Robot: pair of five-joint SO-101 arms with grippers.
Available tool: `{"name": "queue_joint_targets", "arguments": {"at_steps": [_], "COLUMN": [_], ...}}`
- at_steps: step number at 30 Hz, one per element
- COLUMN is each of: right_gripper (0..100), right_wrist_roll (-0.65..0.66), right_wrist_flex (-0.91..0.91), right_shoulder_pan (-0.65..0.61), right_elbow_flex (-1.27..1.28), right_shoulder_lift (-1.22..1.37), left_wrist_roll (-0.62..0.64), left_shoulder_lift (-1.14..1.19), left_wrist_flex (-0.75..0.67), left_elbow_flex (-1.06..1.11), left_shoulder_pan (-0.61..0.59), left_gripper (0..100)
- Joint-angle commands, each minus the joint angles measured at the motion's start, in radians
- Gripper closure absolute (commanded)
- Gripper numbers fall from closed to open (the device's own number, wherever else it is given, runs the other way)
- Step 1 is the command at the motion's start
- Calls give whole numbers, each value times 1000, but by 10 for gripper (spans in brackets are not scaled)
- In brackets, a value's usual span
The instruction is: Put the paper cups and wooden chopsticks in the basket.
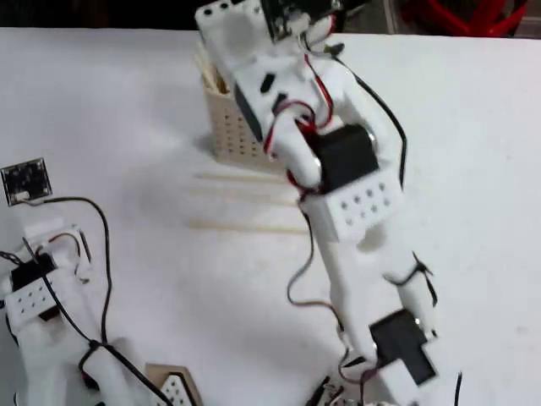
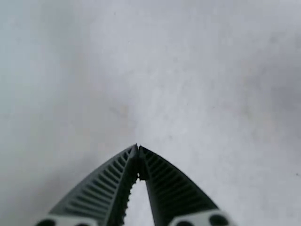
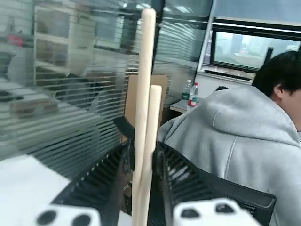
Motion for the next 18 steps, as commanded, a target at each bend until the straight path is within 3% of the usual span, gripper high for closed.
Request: {"name": "queue_joint_targets", "arguments": {"at_steps": [1, 6, 15, 18], "right_gripper": [980, 980, 973, 894], "right_wrist_roll": [-46, -43, -41, -44], "right_wrist_flex": [-107, -196, -196, -154], "right_shoulder_pan": [38, 65, 85, 84], "right_elbow_flex": [-9, -9, -9, -5], "right_shoulder_lift": [53, 163, 262, 263], "left_wrist_roll": [6, 6, 6, 6], "left_shoulder_lift": [-22, -22, -22, -22], "left_wrist_flex": [-17, -17, -17, -17], "left_elbow_flex": [-28, -28, -28, -28], "left_shoulder_pan": [-7, -7, -7, -7], "left_gripper": [977, 977, 977, 977]}}
